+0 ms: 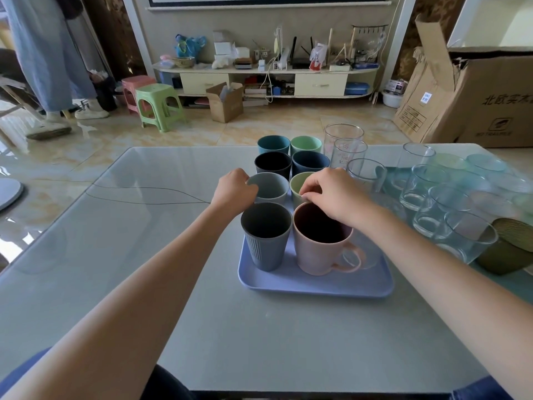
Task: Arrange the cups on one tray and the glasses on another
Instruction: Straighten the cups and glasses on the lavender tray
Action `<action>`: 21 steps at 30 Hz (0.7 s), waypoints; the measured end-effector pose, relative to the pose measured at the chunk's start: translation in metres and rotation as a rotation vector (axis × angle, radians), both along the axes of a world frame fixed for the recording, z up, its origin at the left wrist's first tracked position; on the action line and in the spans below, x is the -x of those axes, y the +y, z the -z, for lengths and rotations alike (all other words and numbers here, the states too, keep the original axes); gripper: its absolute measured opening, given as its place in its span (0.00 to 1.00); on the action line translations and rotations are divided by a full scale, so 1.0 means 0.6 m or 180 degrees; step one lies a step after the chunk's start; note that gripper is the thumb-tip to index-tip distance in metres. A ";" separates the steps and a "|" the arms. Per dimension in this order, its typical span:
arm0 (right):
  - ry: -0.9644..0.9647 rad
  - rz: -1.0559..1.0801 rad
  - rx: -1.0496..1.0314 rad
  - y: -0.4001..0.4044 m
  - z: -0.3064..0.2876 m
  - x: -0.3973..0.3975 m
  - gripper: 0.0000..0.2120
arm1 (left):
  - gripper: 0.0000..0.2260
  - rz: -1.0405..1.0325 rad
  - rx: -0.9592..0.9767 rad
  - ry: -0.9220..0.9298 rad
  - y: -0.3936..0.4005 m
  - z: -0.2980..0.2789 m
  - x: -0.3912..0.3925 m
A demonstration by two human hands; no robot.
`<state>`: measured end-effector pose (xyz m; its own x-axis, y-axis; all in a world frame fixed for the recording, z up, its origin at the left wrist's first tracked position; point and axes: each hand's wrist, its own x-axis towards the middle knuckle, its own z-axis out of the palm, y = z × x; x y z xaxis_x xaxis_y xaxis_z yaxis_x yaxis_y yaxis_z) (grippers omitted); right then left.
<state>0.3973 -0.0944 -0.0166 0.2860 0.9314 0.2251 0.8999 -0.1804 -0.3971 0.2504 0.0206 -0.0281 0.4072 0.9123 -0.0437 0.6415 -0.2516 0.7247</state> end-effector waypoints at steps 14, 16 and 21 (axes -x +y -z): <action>0.0014 0.0014 0.0001 0.001 0.000 -0.001 0.07 | 0.12 0.0015 0.0068 0.0061 -0.001 -0.001 0.000; 0.0034 0.0003 0.0005 -0.001 -0.001 0.000 0.07 | 0.08 -0.0019 0.0114 -0.0023 0.000 -0.003 0.001; 0.0001 0.0058 -0.0071 -0.008 -0.007 -0.002 0.07 | 0.08 -0.0282 0.0103 -0.0358 0.008 -0.005 0.006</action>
<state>0.3987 -0.0989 -0.0125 0.3029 0.9208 0.2456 0.8964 -0.1878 -0.4016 0.2467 0.0254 -0.0248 0.3290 0.9438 -0.0323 0.5745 -0.1729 0.8000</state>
